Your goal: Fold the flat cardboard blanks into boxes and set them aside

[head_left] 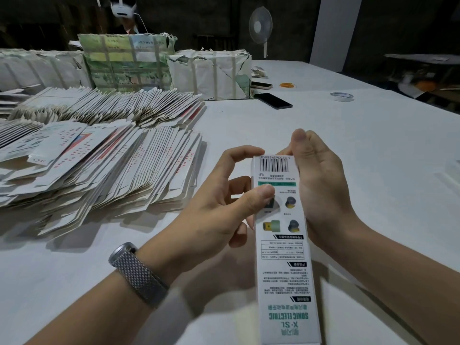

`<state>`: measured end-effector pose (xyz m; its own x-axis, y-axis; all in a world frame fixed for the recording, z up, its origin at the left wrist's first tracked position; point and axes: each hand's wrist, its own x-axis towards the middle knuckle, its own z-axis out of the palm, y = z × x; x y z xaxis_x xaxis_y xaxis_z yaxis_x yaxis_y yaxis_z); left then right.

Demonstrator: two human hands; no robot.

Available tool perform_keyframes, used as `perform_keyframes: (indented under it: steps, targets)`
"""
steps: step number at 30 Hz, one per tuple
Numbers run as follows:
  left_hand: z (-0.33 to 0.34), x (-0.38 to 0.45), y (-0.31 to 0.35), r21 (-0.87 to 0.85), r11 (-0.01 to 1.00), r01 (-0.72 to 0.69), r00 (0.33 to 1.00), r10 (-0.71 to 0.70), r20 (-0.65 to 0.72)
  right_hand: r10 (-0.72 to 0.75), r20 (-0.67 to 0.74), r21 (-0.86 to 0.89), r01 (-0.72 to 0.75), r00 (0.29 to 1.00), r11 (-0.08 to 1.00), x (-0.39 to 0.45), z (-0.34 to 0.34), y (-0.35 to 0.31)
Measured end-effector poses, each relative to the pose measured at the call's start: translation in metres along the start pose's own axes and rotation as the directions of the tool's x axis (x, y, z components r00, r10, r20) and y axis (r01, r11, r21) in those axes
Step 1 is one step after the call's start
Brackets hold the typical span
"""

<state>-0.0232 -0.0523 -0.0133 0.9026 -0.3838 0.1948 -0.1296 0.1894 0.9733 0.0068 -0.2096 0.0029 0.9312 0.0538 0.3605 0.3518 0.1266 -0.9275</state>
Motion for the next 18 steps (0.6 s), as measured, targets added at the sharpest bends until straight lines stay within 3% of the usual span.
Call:
perform_keyframes:
  steps: [11, 18]
  targets:
    - [0.0, 0.002, -0.003, 0.033, 0.999, -0.037, 0.998, 0.039, -0.054, -0.006, -0.029, -0.003, 0.006, 1.0, 1.0, 0.003, -0.002, 0.004]
    - [-0.006, 0.005, -0.003, 0.073, 0.997, -0.028, 0.974, 0.044, -0.221, 0.098, 0.169, -0.153, -0.072, 0.981, 0.986, 0.0, 0.001, 0.016]
